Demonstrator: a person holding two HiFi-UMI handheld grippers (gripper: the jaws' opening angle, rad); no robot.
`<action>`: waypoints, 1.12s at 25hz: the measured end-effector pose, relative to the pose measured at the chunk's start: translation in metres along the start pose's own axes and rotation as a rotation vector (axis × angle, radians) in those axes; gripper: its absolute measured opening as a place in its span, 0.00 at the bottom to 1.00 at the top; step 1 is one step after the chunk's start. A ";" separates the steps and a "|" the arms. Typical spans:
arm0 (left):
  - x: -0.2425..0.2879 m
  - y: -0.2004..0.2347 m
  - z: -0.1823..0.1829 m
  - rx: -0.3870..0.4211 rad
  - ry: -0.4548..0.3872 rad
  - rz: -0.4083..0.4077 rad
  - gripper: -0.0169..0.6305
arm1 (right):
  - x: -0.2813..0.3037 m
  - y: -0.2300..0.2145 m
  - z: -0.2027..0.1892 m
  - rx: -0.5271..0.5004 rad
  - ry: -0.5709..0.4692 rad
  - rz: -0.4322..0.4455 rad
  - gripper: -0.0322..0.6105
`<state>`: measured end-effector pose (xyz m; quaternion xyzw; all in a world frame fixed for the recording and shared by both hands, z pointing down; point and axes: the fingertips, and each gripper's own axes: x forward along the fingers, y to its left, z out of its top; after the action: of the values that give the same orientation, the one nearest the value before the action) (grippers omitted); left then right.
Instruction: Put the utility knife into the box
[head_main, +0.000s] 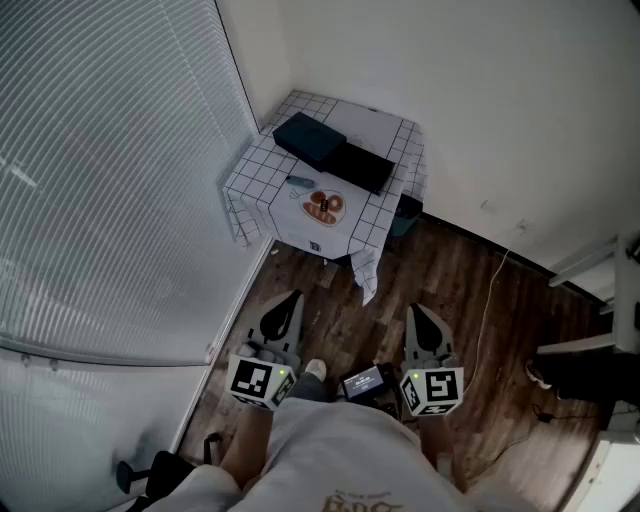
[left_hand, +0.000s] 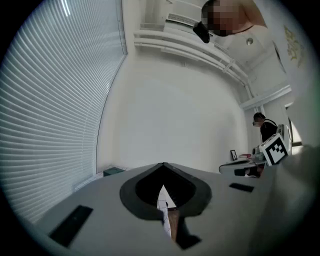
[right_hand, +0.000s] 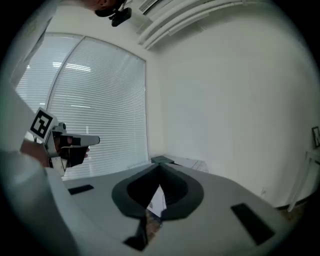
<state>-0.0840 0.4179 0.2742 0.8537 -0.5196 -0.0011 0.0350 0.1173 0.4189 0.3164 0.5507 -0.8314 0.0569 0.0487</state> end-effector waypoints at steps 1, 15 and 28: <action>-0.002 0.002 -0.001 -0.002 -0.005 0.001 0.04 | -0.001 0.001 0.001 0.053 -0.011 0.007 0.06; -0.022 0.009 -0.002 -0.028 -0.028 0.036 0.04 | -0.008 0.026 0.010 -0.073 -0.027 0.018 0.06; 0.014 0.053 -0.013 -0.021 -0.006 0.034 0.04 | 0.041 0.023 0.005 -0.074 0.006 0.019 0.06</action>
<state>-0.1243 0.3817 0.2911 0.8443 -0.5342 -0.0084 0.0423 0.0799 0.3901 0.3160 0.5405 -0.8379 0.0282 0.0711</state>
